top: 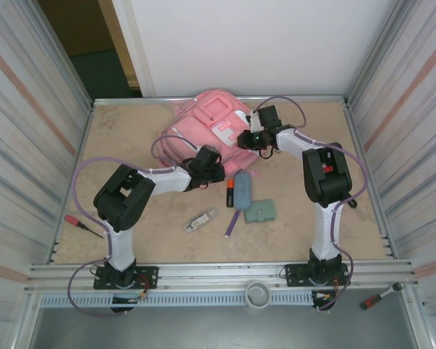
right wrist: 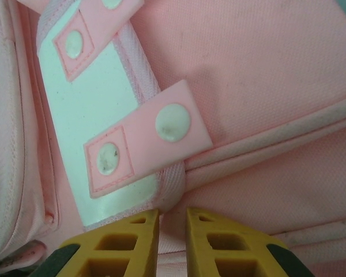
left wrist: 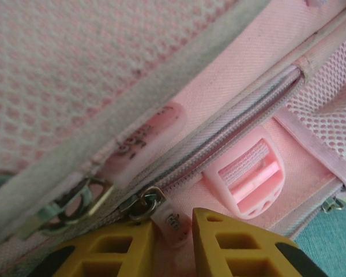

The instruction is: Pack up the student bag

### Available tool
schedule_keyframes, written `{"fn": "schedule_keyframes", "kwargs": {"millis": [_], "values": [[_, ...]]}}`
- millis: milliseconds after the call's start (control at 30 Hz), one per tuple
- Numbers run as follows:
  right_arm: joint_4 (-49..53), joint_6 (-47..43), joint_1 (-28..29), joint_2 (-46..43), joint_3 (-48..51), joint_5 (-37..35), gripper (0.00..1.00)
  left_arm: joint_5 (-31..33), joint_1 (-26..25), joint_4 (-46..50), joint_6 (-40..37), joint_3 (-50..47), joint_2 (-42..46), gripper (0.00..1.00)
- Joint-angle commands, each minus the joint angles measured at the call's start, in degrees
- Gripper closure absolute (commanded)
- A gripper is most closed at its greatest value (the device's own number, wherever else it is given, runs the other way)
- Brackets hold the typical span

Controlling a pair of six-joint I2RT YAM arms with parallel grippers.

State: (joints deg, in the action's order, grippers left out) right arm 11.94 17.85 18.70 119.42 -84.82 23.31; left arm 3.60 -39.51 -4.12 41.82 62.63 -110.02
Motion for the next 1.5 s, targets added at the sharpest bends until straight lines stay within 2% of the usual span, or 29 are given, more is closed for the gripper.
{"fn": "schedule_keyframes", "kwargs": {"millis": [0, 133, 333, 567, 800, 1100, 1467], "values": [[7.1, 1.5, 2.0, 0.6, 3.4, -0.5, 0.82, 2.4, -0.4, -5.1, 2.9, 0.7, -2.7, 0.76], [7.0, 1.3, 2.2, 0.2, 3.7, -0.5, 0.83, 4.1, -0.7, -5.3, 2.7, 1.6, -3.7, 0.78], [7.5, 0.7, 2.1, -0.2, 3.6, -1.1, 0.83, 5.9, -1.0, -7.1, 4.0, 0.8, -4.5, 0.88], [8.0, -0.2, 1.5, -0.8, 3.9, -1.6, 0.83, 4.2, -0.8, -11.1, 5.9, -3.9, 0.5, 1.0], [8.9, -0.7, 0.7, -0.8, 3.9, -4.2, 0.83, 0.2, 0.4, -12.2, 2.8, -6.8, 7.6, 1.0], [12.0, -0.1, -0.1, 0.2, 2.9, -10.8, 0.85, -4.6, 3.4, -9.7, 0.1, -9.6, 7.9, 1.0], [17.5, 0.1, -0.5, 3.6, -0.7, -18.2, 0.91, -2.9, 5.1, -0.6, -9.3, -10.6, 10.6, 1.0]]}}
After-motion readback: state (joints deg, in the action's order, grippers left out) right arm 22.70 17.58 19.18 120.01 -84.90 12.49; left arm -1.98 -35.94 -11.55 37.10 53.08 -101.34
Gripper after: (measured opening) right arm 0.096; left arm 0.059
